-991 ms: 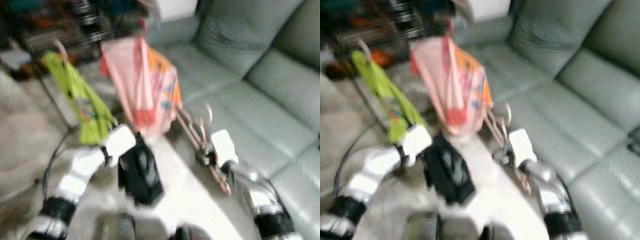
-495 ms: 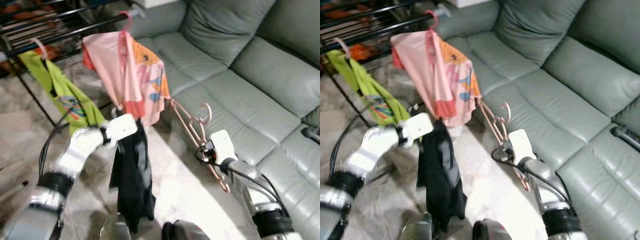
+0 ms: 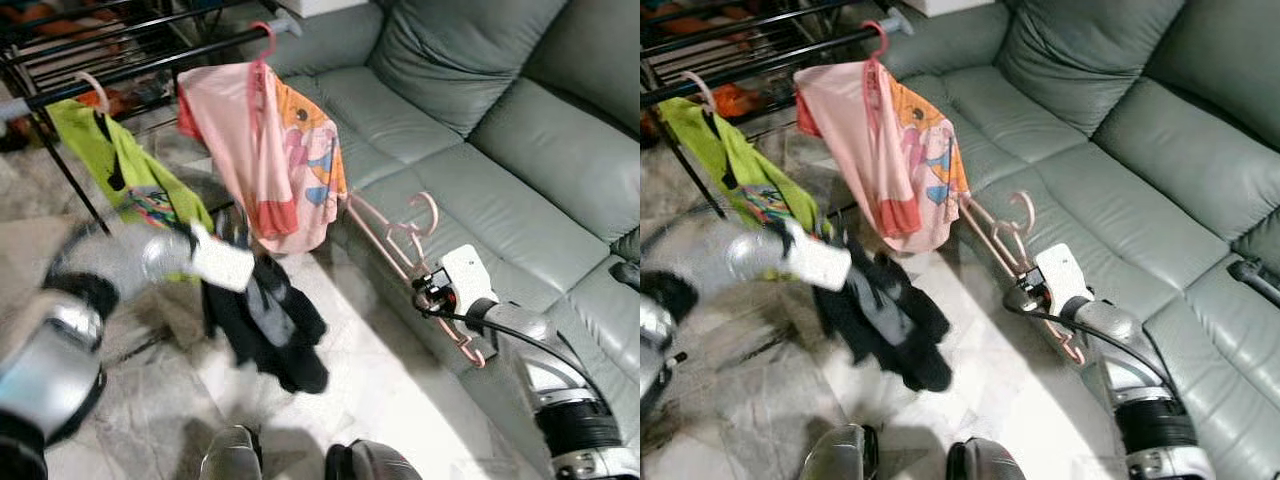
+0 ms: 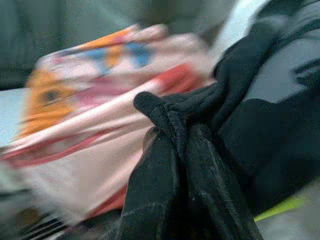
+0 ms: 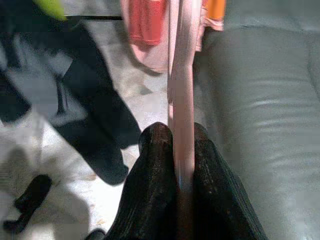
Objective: Hang hanger
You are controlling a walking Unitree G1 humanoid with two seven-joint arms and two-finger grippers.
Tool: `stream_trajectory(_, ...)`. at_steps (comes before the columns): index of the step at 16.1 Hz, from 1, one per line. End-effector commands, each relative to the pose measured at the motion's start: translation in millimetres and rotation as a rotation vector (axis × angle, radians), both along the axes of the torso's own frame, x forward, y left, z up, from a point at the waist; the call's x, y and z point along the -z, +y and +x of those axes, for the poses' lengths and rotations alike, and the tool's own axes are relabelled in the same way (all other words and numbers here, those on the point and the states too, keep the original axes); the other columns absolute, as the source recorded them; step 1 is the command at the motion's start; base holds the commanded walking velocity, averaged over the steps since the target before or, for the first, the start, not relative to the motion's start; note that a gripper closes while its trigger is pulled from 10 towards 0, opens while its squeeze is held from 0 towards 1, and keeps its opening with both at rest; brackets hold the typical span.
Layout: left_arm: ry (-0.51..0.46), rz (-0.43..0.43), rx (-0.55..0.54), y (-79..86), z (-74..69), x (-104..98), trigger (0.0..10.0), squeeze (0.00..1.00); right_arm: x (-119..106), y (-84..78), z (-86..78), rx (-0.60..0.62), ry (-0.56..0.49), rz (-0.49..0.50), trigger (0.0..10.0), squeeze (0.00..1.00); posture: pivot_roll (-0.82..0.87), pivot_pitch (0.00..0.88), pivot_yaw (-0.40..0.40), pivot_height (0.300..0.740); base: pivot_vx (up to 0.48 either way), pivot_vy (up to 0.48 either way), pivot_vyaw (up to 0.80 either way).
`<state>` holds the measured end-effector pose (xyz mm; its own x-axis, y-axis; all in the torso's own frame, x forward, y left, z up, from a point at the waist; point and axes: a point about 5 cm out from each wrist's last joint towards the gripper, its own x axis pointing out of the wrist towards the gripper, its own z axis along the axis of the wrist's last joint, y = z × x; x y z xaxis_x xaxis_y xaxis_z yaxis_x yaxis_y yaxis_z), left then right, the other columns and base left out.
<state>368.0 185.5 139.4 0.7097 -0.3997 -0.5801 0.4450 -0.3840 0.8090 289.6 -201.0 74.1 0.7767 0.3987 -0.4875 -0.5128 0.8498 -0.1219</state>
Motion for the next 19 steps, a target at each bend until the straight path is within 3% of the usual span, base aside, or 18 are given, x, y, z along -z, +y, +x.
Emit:
stream_trajectory(1,-0.103,0.014,0.032,-0.3,7.7,-16.8,10.0,0.0,-4.9,0.4,-0.3,-0.065,-0.015,-0.017,10.0,0.0,-0.04,0.082,-0.026,0.74,0.0,0.0,0.0)
stream_trajectory(3,-0.267,-0.026,0.064,-6.8,16.9,-33.9,10.0,0.0,-6.4,3.0,-2.5,-0.131,-0.008,-0.004,10.0,0.0,-0.04,0.08,-0.02,0.74,0.0,0.0,0.0)
stream_trajectory(5,-0.33,-0.093,0.131,-14.1,16.3,-40.1,10.0,0.0,-5.9,9.7,-10.5,-0.246,0.007,-0.003,10.0,0.0,-0.04,0.08,-0.022,0.74,0.0,0.0,0.0)
stream_trajectory(8,-0.339,-0.085,0.238,-16.8,9.4,-33.9,10.0,0.0,-5.0,14.9,-23.8,-0.367,0.05,0.028,10.0,0.0,-0.04,0.08,-0.022,0.74,0.0,0.0,0.0)
stream_trajectory(9,-0.299,-0.095,0.258,-16.9,5.8,-29.9,10.0,0.0,-4.3,14.6,-27.8,-0.399,0.072,0.033,10.0,0.0,-0.04,0.08,-0.022,0.74,0.0,0.0,0.0)
stream_trajectory(12,-0.253,-0.041,0.26,-11.1,3.1,-20.1,10.0,0.0,-4.1,10.7,-34.5,-0.46,0.113,0.031,10.0,0.0,-0.04,0.082,-0.022,0.74,0.0,0.0,0.0)
stream_trajectory(16,-0.294,-0.05,0.24,-8.5,5.5,-21.1,10.0,0.0,-7.9,-1.7,-40.6,-0.51,0.161,0.001,10.0,0.0,-0.05,0.086,-0.025,0.74,0.0,0.0,0.0)
stream_trajectory(17,-0.308,-0.033,0.201,-4.2,7.7,-20.6,10.0,0.0,-6.9,-8.5,-44.2,-0.535,0.195,-0.043,10.0,0.0,-0.05,0.088,-0.024,0.74,0.0,0.0,0.0)
stream_trajectory(19,-0.316,-0.054,0.152,1.3,8.2,-19.0,10.0,0.0,3.3,-37.3,-52.9,-0.589,0.288,-0.271,10.0,0.0,-0.05,0.088,-0.024,0.74,0.0,0.0,0.0)
